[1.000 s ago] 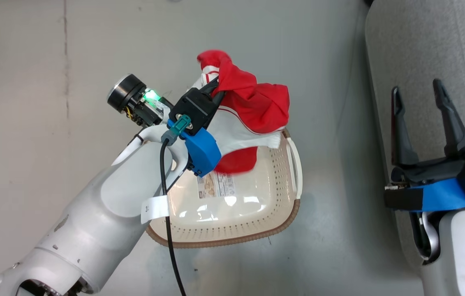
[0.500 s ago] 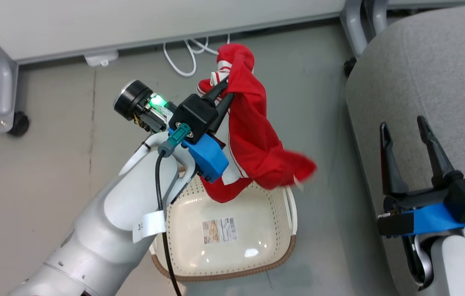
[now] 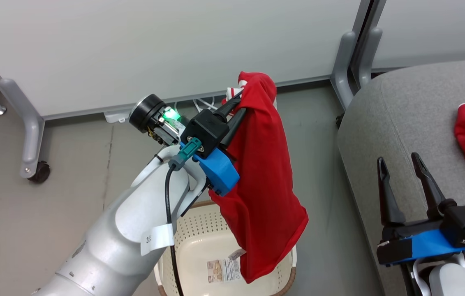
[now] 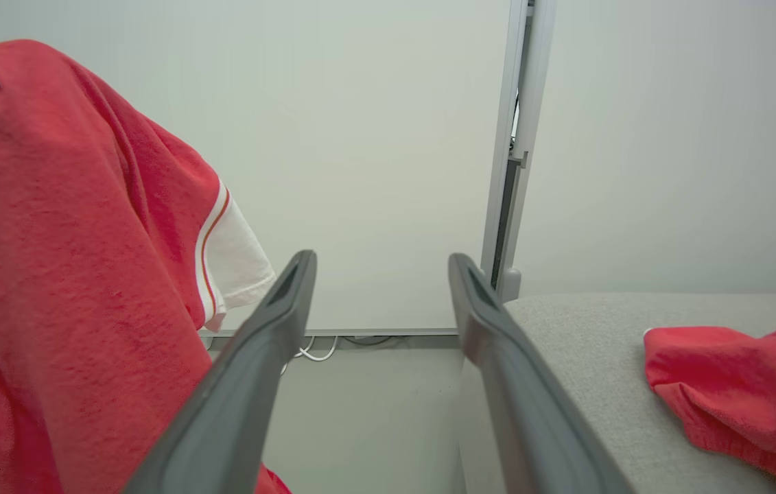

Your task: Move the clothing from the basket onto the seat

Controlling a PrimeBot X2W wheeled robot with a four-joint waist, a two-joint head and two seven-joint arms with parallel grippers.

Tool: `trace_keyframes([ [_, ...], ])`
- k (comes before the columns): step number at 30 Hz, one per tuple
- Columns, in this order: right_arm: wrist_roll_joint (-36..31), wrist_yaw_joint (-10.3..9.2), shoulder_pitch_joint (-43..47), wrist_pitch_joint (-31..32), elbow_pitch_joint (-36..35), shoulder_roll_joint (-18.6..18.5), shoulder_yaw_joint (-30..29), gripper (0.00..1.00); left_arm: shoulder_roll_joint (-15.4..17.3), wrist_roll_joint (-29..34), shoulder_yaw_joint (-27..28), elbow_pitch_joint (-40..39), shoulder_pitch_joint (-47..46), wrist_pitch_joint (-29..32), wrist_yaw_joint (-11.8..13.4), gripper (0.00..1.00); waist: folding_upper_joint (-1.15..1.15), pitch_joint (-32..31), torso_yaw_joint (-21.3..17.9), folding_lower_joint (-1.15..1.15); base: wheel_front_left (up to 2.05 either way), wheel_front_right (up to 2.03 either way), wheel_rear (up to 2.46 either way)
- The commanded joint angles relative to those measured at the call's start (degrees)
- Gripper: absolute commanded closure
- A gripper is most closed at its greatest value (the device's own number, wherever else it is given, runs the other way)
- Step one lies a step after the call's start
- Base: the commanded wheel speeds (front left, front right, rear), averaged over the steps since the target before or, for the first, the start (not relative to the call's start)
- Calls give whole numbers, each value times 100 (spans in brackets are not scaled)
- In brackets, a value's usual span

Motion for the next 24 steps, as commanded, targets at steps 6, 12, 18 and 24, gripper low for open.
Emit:
trace_keyframes([
  [6,75,1,228,2,30,2,4,0,-45,-106,-32,-17,89,-29,-26,100,-1,-282,32,1,0,0,0],
  [12,105,1,306,2,25,2,32,0,-54,-157,-99,-8,103,-29,-30,100,-1,-375,52,1,0,0,0],
  [18,78,1,195,2,-1,2,245,0,-58,-203,-171,-10,62,-29,-31,100,-1,-372,79,1,0,0,0],
  [24,45,1,-16,2,-42,2,758,0,-71,-216,-192,-27,-32,-29,-31,100,-1,-308,106,1,0,0,0],
])
